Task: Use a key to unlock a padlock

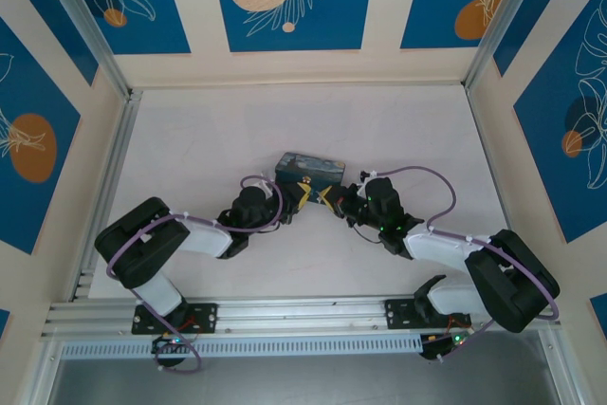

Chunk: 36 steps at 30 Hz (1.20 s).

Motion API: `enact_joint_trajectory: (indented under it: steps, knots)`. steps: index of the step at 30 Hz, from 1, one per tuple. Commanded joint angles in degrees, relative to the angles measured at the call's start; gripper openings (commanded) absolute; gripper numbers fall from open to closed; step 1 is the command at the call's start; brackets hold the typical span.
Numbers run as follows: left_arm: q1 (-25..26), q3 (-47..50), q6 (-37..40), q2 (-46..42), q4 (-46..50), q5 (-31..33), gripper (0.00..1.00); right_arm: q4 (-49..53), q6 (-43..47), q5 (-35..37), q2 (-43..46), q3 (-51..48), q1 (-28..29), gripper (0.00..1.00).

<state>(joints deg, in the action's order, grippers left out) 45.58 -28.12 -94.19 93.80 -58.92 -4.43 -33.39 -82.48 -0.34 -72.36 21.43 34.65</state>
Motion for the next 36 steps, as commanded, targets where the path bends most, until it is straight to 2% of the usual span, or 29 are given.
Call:
enact_joint_trajectory:
  steps: [1, 36]
  knots:
    - [-0.36, -0.43, 0.02, -0.42, -1.59, -0.5, 0.0, -1.44, 1.25, 0.17, -0.42, 2.23, 0.81, 0.0]
    - [-0.36, 0.08, 0.36, 0.24, -1.28, -0.5, 0.0, 1.09, 2.23, 0.51, 1.86, 2.13, 0.85, 0.0]
